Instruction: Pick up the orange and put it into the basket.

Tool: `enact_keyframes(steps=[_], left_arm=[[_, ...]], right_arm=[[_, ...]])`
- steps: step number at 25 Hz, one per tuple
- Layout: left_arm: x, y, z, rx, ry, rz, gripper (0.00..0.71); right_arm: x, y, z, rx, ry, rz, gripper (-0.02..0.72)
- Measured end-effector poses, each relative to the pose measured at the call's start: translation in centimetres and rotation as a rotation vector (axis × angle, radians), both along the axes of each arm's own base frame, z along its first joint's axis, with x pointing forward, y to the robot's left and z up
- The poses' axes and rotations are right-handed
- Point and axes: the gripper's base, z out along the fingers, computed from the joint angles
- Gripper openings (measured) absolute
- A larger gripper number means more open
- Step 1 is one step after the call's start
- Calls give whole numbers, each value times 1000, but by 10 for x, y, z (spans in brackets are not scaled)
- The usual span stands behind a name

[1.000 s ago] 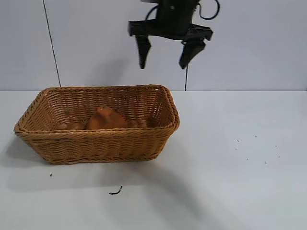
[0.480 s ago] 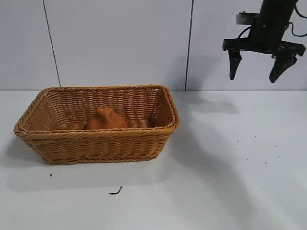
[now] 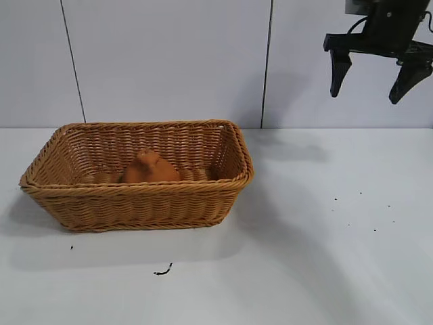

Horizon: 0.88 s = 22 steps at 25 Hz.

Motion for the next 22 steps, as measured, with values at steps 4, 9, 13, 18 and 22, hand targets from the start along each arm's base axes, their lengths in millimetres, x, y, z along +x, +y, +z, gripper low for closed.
enact_keyframes(steps=[4,9,13,18,22], left_arm=[[0,0,0,0,0,0,666],[0,0,0,0,-1,0,666],[0,0,0,0,-1,0,666],[0,0,0,0,-1,0,666],[0,0,0,0,-1,0,666]], right_arm=[[-77,-2,14,-5,3,37,631],[-172,-6,12,-14,-40,84,631],[-234,-8,-3,-18,-189,90,631],[-288,-10,-27,-21,-383,86,631],[-320,-11,-19,-25,-593,81,631]])
